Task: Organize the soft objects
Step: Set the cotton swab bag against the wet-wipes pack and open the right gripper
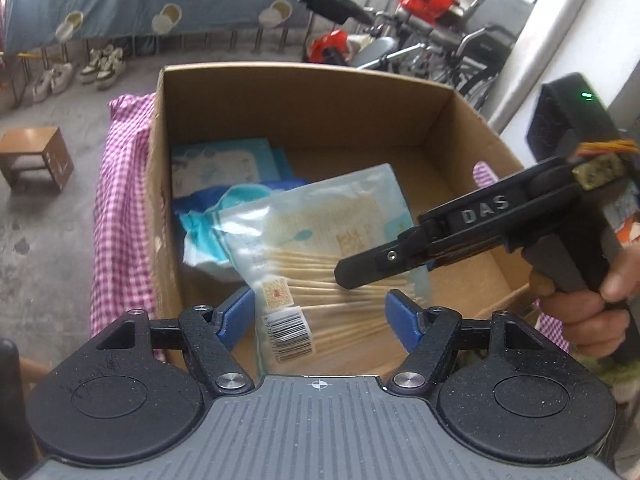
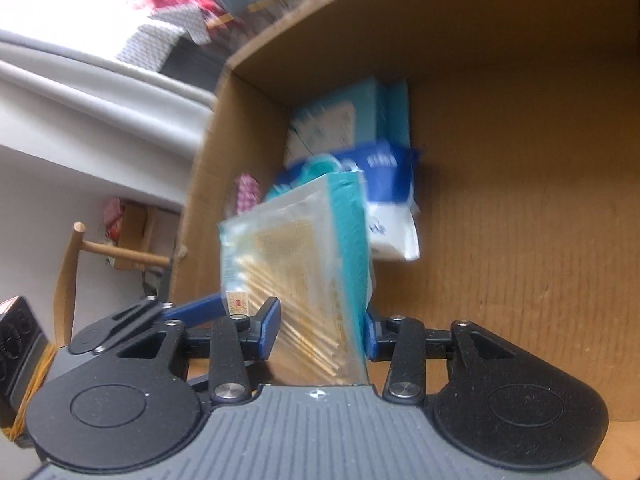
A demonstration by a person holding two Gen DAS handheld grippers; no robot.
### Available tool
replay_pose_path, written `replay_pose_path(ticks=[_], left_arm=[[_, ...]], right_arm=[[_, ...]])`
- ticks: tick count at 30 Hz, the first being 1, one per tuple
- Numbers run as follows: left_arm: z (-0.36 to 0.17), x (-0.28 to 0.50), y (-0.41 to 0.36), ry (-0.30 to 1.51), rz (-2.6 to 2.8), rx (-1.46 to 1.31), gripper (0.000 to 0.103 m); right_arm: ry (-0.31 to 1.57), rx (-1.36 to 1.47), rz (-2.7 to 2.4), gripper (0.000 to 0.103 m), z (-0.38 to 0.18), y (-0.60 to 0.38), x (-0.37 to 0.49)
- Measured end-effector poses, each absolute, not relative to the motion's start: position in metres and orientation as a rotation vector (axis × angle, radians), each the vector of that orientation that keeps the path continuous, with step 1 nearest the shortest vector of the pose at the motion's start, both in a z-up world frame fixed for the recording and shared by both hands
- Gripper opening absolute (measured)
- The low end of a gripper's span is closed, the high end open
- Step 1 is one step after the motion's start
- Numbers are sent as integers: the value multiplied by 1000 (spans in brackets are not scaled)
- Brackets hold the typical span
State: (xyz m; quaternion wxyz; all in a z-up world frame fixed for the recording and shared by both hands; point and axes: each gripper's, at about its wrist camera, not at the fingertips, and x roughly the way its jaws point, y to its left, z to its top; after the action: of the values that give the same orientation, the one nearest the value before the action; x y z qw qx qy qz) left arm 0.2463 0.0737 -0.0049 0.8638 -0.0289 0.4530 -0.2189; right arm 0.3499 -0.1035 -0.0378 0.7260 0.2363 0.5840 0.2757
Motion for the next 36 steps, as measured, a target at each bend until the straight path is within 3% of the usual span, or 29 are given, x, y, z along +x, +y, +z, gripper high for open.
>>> replay_pose_path(ticks=[2,3,9,19,36], left_arm=[[-3,244,77,965,-450,-53,81],[0,241,79,954,-448,-47,81],[21,228,86,899,-432,-44,84],[31,188,118,796,-390,-126,91],[1,168,157,826,-344,-265,95]], right_arm=[[1349,497,587,56,-47,-100,356],[1367,481,564,65,-51,-100,358],[1315,440,511,67,-39,-113,359],[1363,285,515,34,-48,-80,365],[1481,168,472,35,-56,-38,374]])
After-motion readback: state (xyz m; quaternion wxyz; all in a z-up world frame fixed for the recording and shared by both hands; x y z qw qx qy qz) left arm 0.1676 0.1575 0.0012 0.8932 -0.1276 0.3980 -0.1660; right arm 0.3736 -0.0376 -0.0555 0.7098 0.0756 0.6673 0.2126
